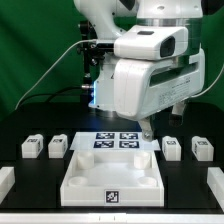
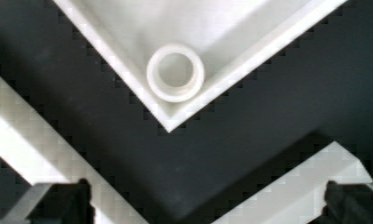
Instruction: Assemble one leg
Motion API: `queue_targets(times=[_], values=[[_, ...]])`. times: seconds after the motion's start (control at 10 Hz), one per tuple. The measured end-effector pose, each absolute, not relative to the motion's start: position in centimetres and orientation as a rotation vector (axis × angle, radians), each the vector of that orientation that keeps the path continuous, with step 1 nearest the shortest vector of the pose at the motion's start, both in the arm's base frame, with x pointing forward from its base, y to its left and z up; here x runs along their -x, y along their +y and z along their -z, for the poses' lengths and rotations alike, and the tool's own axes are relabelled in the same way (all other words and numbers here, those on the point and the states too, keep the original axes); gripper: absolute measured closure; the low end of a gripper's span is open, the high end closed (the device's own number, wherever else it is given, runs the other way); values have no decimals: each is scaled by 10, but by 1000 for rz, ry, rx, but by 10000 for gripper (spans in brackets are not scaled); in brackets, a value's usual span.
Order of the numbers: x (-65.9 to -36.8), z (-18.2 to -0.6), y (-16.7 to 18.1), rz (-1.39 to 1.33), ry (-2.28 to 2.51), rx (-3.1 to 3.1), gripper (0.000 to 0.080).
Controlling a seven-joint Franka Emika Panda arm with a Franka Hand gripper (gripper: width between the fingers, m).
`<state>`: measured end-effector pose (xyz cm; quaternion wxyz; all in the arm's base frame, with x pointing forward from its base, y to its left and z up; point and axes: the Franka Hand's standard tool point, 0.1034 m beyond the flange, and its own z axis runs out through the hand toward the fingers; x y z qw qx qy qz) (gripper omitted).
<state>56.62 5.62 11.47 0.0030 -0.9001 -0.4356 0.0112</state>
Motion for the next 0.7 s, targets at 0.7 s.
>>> queue_targets(times=[0.7], values=[[-566, -114, 56, -36, -1366, 2822, 150]])
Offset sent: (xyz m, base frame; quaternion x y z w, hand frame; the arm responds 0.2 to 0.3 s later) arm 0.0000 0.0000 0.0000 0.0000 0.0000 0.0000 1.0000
